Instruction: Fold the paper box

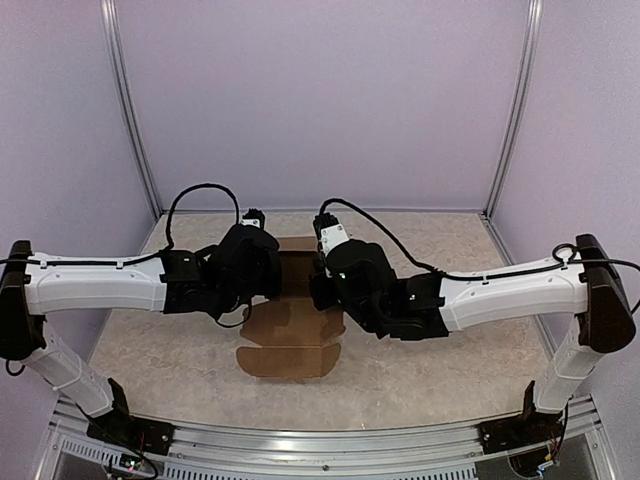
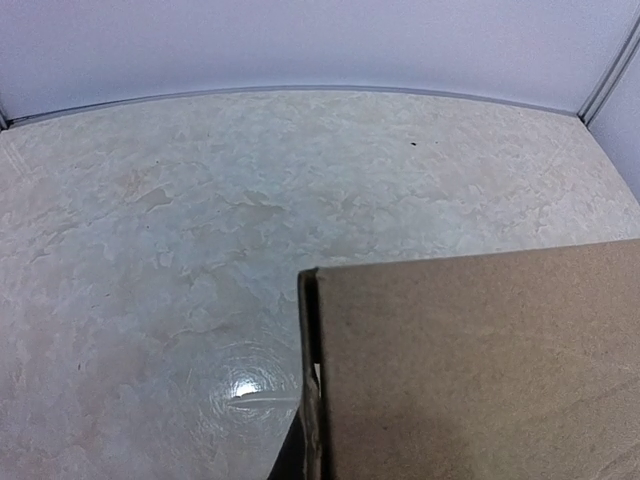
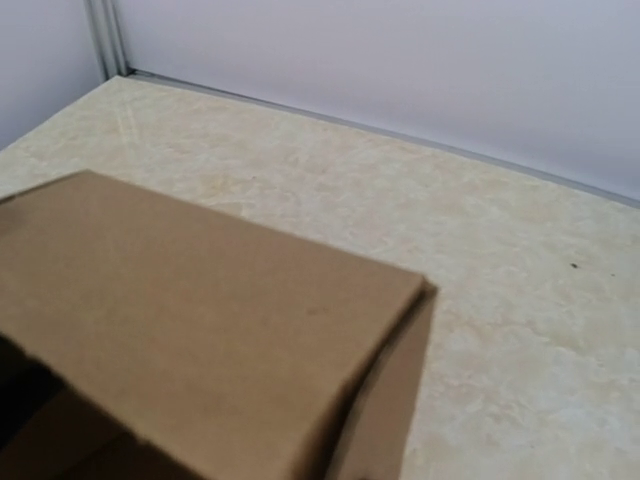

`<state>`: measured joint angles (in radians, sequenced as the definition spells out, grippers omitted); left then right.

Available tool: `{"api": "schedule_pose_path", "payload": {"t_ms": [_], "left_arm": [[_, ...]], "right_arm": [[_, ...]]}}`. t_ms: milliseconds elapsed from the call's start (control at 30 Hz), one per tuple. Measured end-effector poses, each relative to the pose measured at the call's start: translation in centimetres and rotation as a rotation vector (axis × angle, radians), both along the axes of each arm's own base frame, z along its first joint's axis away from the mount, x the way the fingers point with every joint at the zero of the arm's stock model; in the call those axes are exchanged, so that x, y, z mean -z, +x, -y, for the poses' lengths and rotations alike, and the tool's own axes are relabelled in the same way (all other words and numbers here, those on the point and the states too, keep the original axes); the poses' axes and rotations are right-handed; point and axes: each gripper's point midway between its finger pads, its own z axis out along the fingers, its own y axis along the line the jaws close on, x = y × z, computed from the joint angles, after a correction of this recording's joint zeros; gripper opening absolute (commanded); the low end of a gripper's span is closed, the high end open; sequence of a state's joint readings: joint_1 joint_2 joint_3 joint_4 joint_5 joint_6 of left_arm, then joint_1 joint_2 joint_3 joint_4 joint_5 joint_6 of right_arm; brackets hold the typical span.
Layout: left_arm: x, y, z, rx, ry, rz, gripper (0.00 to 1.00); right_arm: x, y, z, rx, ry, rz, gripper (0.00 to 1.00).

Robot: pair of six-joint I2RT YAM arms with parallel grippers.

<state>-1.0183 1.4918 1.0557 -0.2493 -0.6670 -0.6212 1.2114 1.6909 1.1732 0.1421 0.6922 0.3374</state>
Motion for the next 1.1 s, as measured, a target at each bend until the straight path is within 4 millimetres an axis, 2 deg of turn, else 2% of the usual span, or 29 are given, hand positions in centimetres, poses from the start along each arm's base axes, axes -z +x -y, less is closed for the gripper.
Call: {"api": "schedule_pose_path", "payload": {"t_ms": [133, 200, 567, 767, 900, 1000, 1100], "left_arm": [[0.0, -0.2, 0.4, 0.011, -0.013, -0.007, 0.27], [0.0, -0.4, 0.7, 0.024, -0.022, -0.011, 0.33], [-1.3, -0.8, 1.9, 0.075, -0.088, -0.003, 0.58], [-1.8, -1.9, 2.2, 0.148, -0.118, -0.015, 0.70], [-1.3, -3.1, 2.2, 0.221, -0.128, -0.026, 0.73], [-0.8, -4.4, 1.7, 0.285, -0.129, -0.038, 0.74], [-1.2, -5.5, 0.9, 0.334, -0.146, -0.035, 0.74]], "right_arm": [[-0.2, 0.2, 0.3, 0.025, -0.001, 0.016, 0.00], [-0.2, 0.3, 0.5, 0.035, -0.004, 0.021, 0.00], [-0.5, 0.6, 0.9, 0.064, -0.021, 0.048, 0.00], [-0.1, 1.5, 1.1, 0.067, -0.034, 0.050, 0.00], [1.0, 2.7, 1.4, 0.041, -0.047, 0.037, 0.00], [3.2, 3.9, 2.5, 0.007, -0.075, 0.025, 0.00], [5.5, 4.5, 3.4, -0.050, -0.100, 0.016, 0.00]]}}
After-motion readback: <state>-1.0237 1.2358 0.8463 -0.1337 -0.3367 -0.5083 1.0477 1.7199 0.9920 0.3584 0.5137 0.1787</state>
